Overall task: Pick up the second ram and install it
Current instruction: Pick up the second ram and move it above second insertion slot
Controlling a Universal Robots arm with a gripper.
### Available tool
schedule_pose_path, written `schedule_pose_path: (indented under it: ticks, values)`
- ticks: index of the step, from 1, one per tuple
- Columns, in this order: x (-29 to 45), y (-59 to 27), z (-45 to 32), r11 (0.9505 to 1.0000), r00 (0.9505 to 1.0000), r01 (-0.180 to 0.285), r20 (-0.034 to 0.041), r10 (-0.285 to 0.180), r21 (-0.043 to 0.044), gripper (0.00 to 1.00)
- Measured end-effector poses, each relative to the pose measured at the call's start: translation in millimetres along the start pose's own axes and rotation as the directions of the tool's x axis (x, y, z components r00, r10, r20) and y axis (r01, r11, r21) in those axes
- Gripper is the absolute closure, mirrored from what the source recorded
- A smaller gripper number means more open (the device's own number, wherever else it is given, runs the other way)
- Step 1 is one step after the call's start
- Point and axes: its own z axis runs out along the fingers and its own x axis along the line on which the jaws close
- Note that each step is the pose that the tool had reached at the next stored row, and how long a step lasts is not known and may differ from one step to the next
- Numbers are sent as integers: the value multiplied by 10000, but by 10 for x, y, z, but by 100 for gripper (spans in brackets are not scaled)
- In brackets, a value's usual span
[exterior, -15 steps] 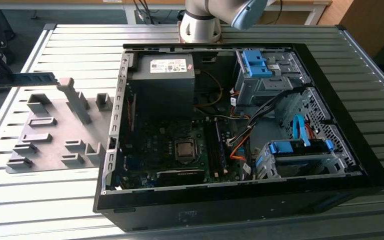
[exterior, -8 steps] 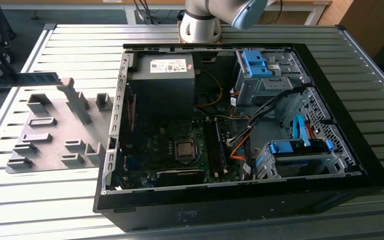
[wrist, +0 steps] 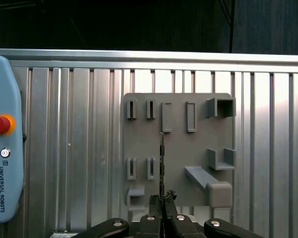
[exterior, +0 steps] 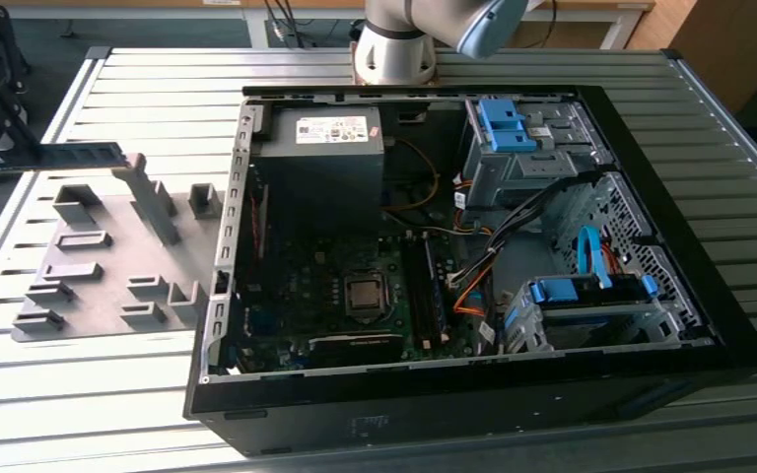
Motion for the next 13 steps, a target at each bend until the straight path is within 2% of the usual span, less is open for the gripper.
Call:
schedule_pose_path:
  ticks: [13]
  values:
    - [0,-82,0,10000,10000,0,0,0,0,86]
